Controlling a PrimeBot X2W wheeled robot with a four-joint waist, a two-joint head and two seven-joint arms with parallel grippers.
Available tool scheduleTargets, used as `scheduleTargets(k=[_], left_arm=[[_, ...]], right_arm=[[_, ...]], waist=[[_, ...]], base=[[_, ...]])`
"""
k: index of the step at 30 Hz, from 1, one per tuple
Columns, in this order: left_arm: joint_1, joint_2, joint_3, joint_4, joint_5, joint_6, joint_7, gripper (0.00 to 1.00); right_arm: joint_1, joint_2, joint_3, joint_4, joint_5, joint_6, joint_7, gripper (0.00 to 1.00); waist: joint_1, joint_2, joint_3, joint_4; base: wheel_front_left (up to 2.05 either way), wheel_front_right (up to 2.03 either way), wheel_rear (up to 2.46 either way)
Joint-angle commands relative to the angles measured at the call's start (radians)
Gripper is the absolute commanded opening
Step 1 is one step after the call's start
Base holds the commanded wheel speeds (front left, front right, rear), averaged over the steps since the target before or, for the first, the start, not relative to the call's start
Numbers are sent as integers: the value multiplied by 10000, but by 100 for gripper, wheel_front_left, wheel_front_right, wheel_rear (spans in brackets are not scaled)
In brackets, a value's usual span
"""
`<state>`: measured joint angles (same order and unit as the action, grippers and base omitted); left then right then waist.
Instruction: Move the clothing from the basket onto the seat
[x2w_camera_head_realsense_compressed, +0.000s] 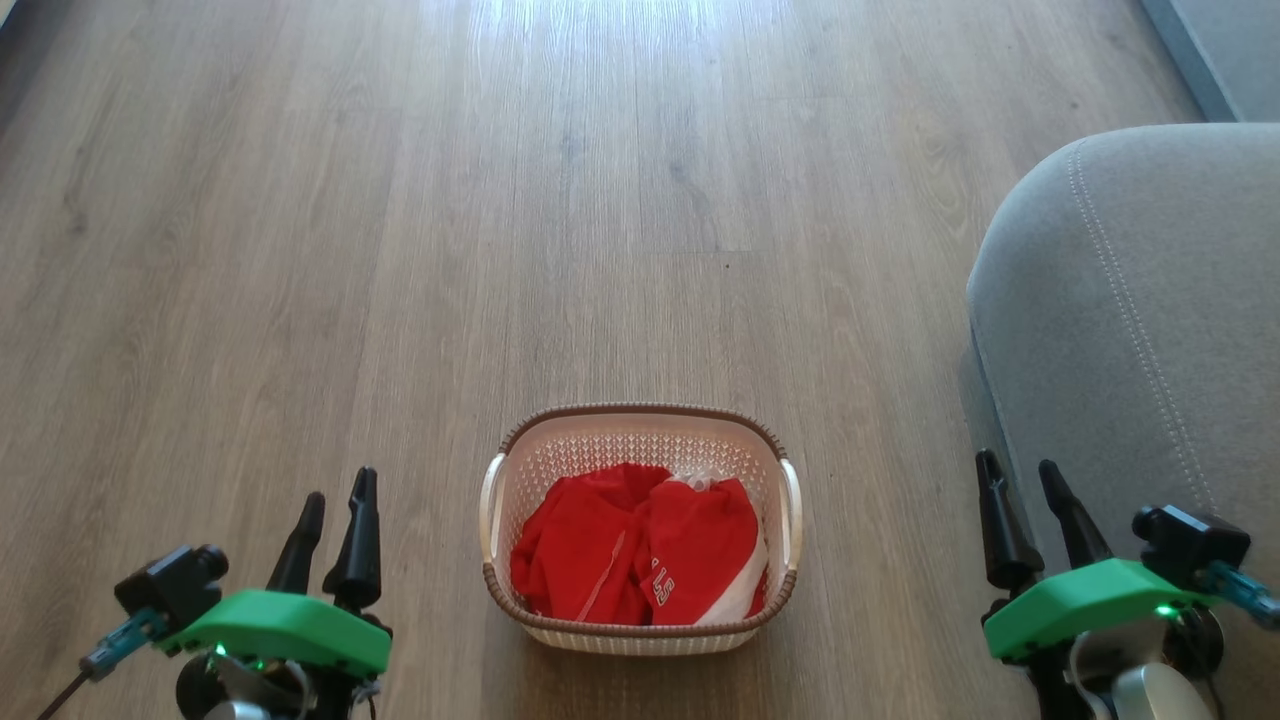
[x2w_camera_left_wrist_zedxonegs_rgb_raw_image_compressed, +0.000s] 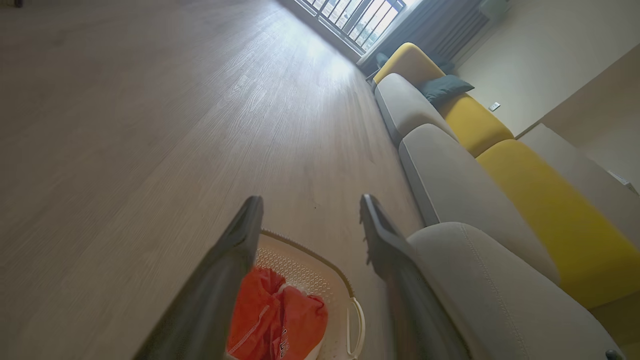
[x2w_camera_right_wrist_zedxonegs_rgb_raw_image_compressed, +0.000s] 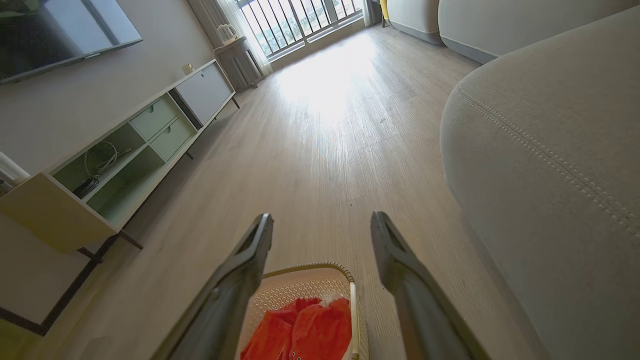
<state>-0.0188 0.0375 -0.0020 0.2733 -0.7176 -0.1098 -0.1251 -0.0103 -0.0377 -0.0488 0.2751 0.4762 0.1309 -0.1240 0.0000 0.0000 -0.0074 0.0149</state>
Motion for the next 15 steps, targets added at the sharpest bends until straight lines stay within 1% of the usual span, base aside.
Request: scheduleTargets(k=[1,15], left_arm=[[-253,98,142,-400,354,19,-144,100],[-175,108,172,-581,2214,37,-555,100]], right_arm=[[-479,-100,217,-335,-375,-1,-147,100],[-503,-108,348,-343,-2134,-1,-561,100]], waist=[[0,0,1,6],[0,0,-4,50]], base=[[0,0,0],[0,0,0]])
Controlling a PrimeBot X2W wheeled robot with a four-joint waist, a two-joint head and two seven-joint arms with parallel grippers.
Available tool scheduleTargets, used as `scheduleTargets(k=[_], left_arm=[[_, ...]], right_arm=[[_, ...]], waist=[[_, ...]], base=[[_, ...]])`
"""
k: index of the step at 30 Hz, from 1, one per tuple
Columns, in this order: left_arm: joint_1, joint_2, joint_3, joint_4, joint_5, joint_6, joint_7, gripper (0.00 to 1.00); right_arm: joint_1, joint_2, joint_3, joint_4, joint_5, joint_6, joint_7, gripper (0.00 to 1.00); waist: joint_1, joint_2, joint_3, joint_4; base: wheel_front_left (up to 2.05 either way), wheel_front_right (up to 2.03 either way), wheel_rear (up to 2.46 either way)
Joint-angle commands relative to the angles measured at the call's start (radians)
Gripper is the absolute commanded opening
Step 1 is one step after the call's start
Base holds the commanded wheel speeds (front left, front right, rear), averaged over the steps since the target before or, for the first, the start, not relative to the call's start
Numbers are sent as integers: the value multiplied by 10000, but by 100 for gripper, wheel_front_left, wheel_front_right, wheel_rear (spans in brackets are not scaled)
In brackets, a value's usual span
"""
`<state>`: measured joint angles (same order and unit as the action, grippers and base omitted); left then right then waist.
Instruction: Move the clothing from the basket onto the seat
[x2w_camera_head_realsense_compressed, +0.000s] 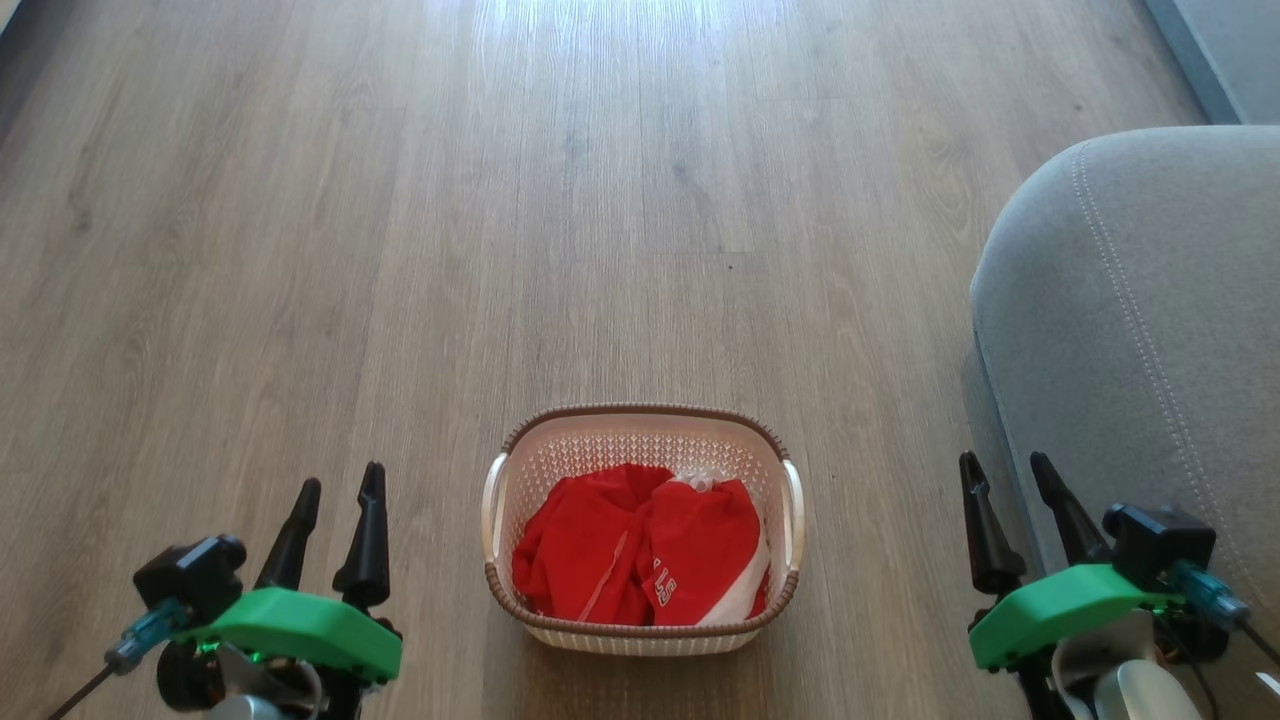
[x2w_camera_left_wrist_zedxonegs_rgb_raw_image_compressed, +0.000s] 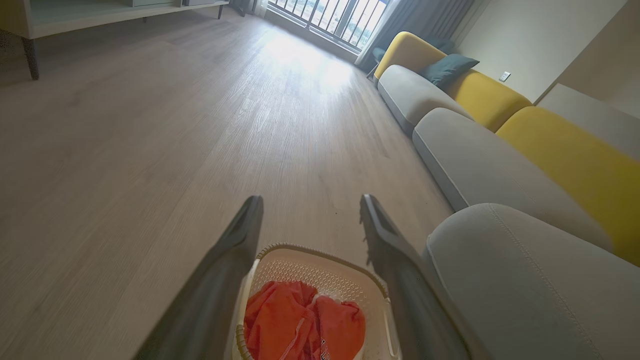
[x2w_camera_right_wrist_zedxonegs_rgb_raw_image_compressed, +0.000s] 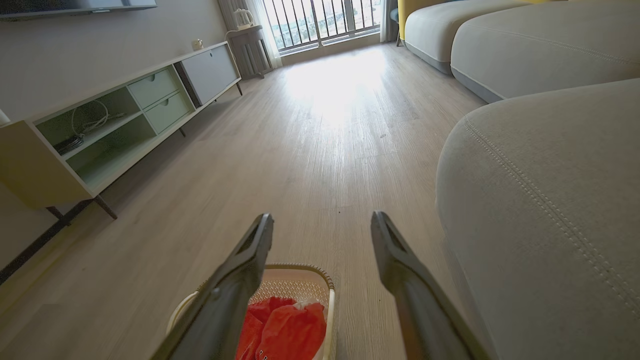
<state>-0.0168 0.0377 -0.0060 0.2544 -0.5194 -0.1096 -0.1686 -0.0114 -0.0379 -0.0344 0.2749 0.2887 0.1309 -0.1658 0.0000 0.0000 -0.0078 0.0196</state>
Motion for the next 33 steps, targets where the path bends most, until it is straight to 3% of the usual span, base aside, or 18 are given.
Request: scheduleTargets(k=[1,27,33], left_arm=[[-192,107,221,-406,353,39,-149,100],[-173,126,412,-415,3254,42,-931,100],[-172,125,430,-348,3145,24,-931,100]], right_arm=[[-494,-107,215,-343,-375,-1,-172,100],[-589,-124,194,-48,-2715,-2,-960,100],[-590,-124,194,-47,-2663,-2,-960,100]], waist=[[0,0,-1,5],[0,0,10,58],[0,0,17,66]], base=[[0,0,0],[0,0,0],[0,0,0]])
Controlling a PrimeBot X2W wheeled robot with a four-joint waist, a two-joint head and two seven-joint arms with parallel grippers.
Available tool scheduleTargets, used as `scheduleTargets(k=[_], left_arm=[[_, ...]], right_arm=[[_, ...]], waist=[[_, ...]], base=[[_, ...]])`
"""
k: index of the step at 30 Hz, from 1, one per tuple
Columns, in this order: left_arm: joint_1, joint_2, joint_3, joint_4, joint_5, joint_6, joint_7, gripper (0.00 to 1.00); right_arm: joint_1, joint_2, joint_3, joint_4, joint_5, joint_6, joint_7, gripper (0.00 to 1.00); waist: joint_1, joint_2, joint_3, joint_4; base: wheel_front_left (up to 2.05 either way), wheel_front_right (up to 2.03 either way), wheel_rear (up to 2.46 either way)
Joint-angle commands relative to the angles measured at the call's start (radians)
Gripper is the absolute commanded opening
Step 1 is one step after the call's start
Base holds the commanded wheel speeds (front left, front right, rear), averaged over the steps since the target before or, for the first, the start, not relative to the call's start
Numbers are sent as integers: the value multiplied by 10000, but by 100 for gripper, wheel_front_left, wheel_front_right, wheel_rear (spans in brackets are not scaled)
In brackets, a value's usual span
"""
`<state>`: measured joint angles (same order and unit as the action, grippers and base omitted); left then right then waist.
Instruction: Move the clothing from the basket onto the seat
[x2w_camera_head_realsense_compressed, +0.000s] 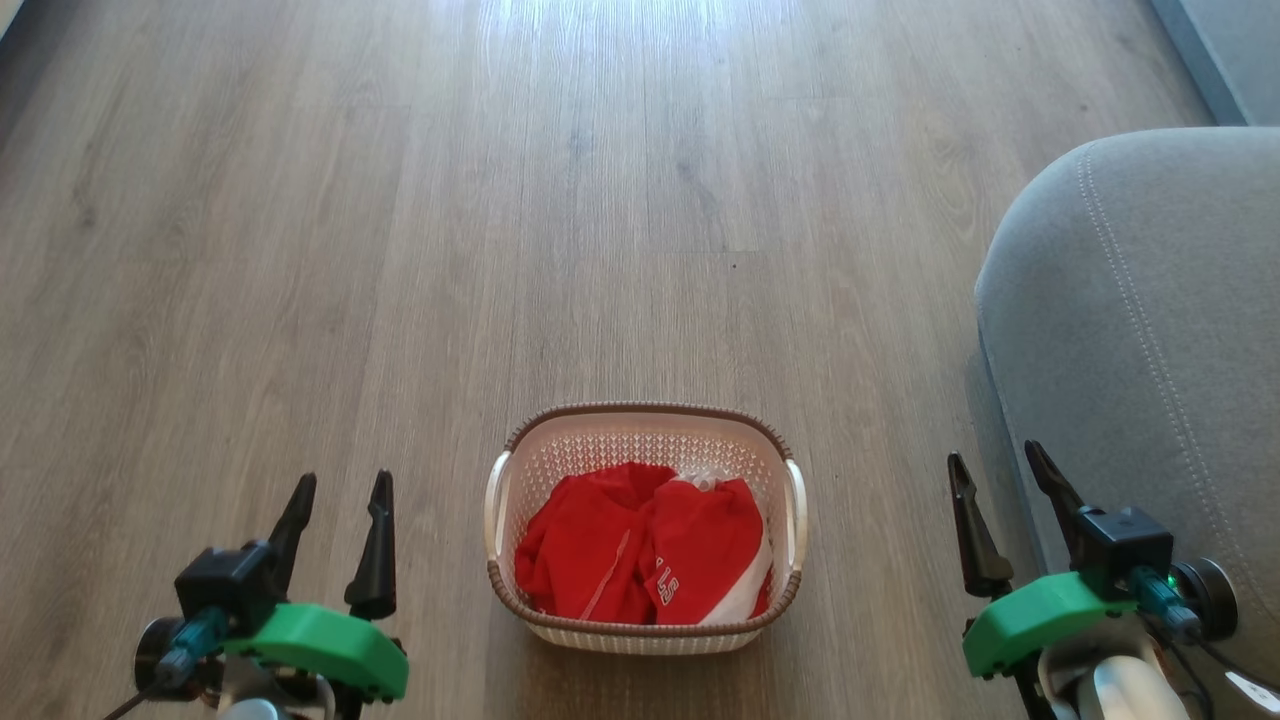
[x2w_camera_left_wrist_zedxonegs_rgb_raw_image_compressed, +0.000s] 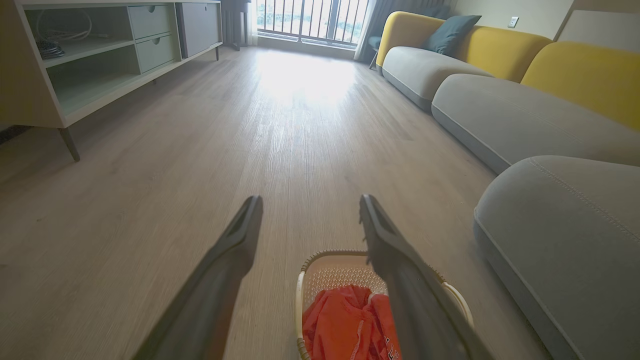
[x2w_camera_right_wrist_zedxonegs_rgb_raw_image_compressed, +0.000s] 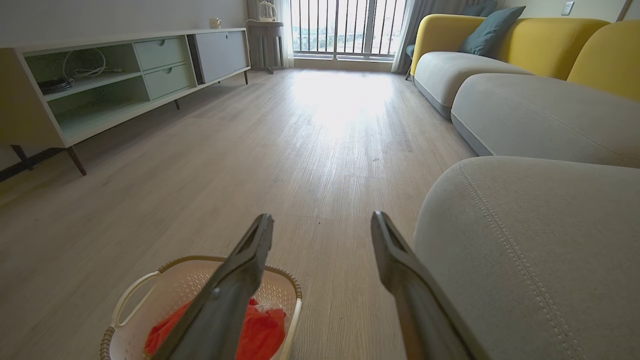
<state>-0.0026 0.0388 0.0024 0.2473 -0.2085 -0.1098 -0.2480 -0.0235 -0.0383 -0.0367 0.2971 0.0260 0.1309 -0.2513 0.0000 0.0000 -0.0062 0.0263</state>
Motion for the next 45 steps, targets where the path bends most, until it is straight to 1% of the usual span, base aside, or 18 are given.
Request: scheduleTargets(k=[1,13,20,26,35,40,41,45], left_arm=[[-316,114,344,-272,31,23,-137,100],[-346,114,342,-242,-34,1,-137,100],[-622,114,272,-340,-78,-15,-137,100],[-1282,114,47,-439,-155,-22,-137,100],[-3001,114,-593,-330,46,-70,-138,100],[-4225,114,-1026,147,370,-119,-138,100],[-4225,114,-1026,147,370,-119,-138,100],[-5362,114,-1671,1017,628,-164,-138,100]], right_arm=[[-468,-120,219,-270,-35,-2,-105,100],[-501,-120,210,-305,90,-2,-105,100],[-757,-120,300,-667,182,-2,-105,100],[-1201,-120,245,-1279,283,-2,-105,100],[-2300,-120,-47,-2222,551,-2,-105,100],[-3064,-120,-270,-2786,777,-2,-105,100],[-3064,-120,-270,-2786,777,-2,-105,100],[-3561,-120,-352,-3146,903,-2,-105,100]], waist=[[0,0,1,1],[0,0,76,-21],[0,0,773,-160],[0,0,1861,-318],[0,0,4281,-672],[0,0,5737,-1007],[0,0,5737,-1007],[0,0,6667,-1288]], base=[[0,0,0],[0,0,0],[0,0,0],[0,0,0],[0,0,0],[0,0,0],[0,0,0],[0,0,0]])
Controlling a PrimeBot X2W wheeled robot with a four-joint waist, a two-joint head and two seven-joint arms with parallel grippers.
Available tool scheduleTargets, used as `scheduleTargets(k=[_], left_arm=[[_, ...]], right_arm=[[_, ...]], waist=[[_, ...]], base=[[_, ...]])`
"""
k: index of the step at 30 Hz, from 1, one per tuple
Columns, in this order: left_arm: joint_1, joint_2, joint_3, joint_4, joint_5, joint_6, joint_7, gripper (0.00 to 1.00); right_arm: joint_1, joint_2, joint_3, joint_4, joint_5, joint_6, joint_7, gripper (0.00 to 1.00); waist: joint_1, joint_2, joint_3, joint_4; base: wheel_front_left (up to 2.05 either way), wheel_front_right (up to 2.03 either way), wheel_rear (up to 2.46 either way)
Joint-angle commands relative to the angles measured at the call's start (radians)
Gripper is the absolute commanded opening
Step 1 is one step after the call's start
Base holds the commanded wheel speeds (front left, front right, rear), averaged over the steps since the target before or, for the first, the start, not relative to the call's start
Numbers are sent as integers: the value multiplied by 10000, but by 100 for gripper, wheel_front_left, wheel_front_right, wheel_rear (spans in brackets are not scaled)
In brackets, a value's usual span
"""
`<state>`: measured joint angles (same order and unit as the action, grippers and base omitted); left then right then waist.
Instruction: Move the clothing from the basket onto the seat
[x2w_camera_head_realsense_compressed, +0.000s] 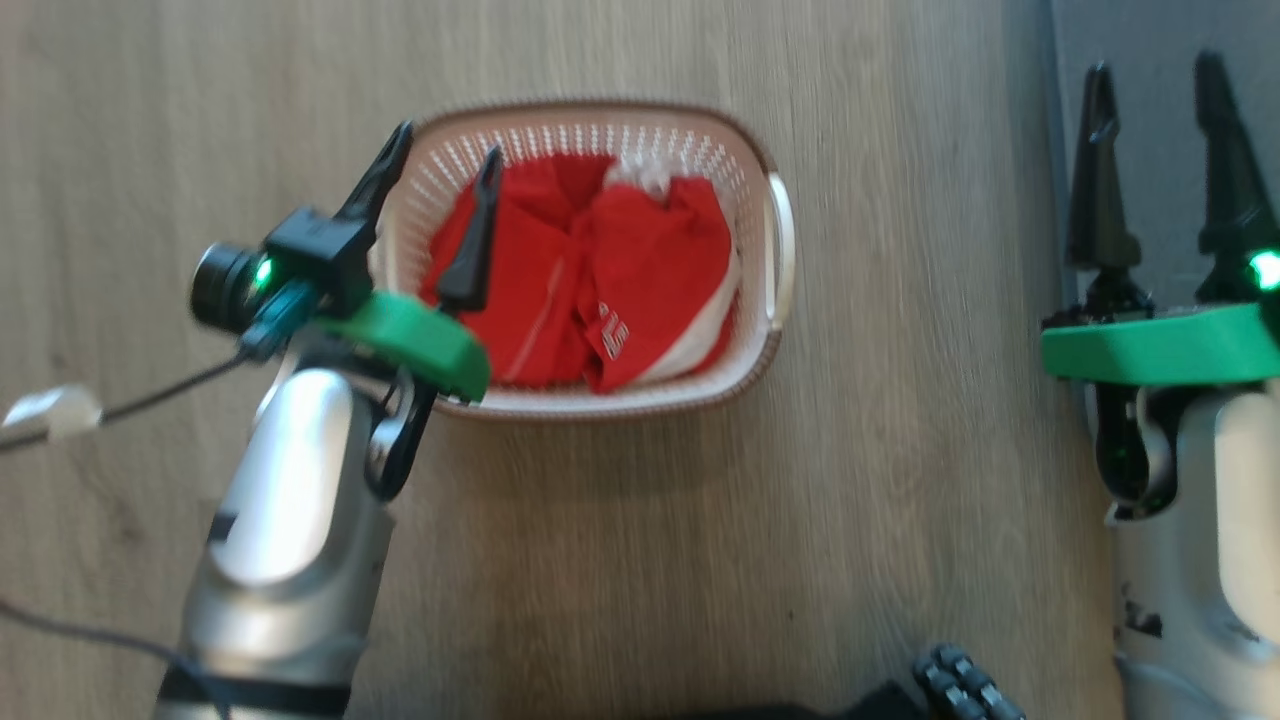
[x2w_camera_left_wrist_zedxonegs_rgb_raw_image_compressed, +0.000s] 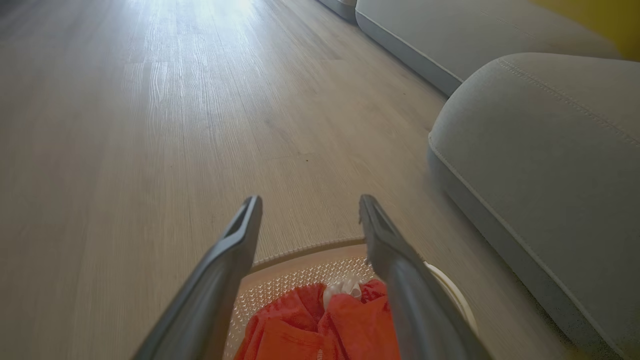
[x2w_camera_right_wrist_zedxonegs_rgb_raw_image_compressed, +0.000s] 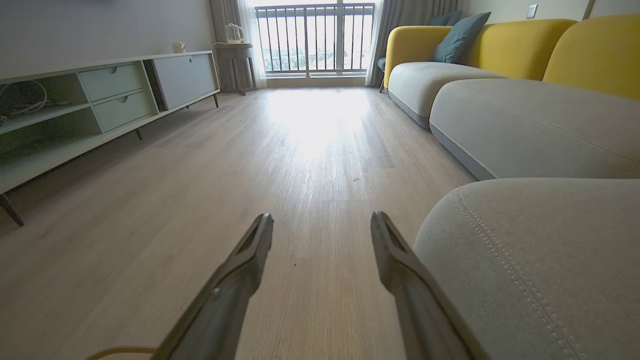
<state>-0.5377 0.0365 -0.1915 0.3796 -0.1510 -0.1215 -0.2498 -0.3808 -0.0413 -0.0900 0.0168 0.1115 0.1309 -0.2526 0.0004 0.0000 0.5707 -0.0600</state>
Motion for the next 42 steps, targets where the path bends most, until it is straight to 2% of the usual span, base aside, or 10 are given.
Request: scheduleTargets(k=[1,8,14,20,25,34,42], left_arm=[[-304,137,103,-54,95,-54,-120,100],[-2005,137,-1088,2211,-173,-79,-66,100],[-3351,137,-1770,4168,-534,-67,553,100],[-4514,155,-1880,5887,-671,289,1002,100],[-5159,366,-1816,7197,-747,374,1464,100],[-5760,996,-1586,8540,-1010,562,1814,100],[-6005,1023,-2068,8880,-688,674,2124,100]], right_arm=[[-87,-89,185,-401,75,-2,-92,100],[-471,-89,520,-683,349,-2,-92,100],[-455,-89,855,-931,471,-2,-92,100],[-372,-89,1058,-1260,731,-2,-92,100],[-194,-89,1030,-1445,886,-2,-92,100],[18,-89,1221,-1625,1113,-2,-92,100],[506,-89,1021,-1738,1117,-2,-92,100]], waist=[[-4,0,1067,-506],[-4,0,1794,-1199],[-4,0,2144,-1800],[-4,0,2640,-2385],[-4,0,3085,-2646],[-4,0,3679,-3125],[-4,0,3821,-3113]], base=[[0,0,0],[0,0,0],[0,0,0],[0,0,0],[0,0,0],[0,0,0],[0,0,0]])
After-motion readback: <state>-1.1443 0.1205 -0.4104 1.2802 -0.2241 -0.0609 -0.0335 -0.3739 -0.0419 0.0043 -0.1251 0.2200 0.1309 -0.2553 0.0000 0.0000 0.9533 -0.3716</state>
